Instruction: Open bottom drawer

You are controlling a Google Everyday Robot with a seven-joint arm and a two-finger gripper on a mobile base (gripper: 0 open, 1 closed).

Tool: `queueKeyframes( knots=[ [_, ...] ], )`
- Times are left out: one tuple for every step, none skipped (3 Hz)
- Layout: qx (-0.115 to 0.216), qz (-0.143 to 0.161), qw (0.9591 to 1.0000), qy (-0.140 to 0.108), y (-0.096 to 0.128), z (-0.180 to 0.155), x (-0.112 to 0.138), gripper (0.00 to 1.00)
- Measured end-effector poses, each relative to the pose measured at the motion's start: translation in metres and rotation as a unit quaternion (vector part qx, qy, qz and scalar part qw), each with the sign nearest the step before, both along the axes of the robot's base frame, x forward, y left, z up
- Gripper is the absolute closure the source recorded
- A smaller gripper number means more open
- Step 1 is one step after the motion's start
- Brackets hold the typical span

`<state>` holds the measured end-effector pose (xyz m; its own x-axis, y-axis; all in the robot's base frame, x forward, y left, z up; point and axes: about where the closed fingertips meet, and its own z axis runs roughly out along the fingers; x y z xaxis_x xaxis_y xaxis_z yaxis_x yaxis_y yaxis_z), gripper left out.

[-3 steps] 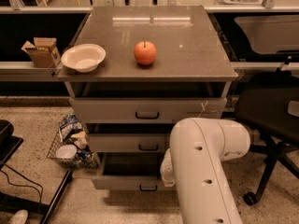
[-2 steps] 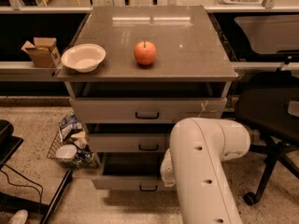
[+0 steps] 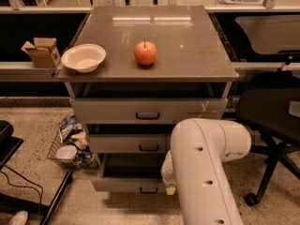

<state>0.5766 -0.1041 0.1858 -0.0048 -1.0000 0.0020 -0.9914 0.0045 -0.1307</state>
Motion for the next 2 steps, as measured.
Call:
queueKeyframes(
  knots=[
    [0.000, 0.000, 1.0000, 0.000, 0.0000, 0.0000, 0.0000, 0.00],
    [0.007, -0.004, 1.0000, 0.002, -0.0002, -0.0072, -0.0007, 0.00]
  ],
)
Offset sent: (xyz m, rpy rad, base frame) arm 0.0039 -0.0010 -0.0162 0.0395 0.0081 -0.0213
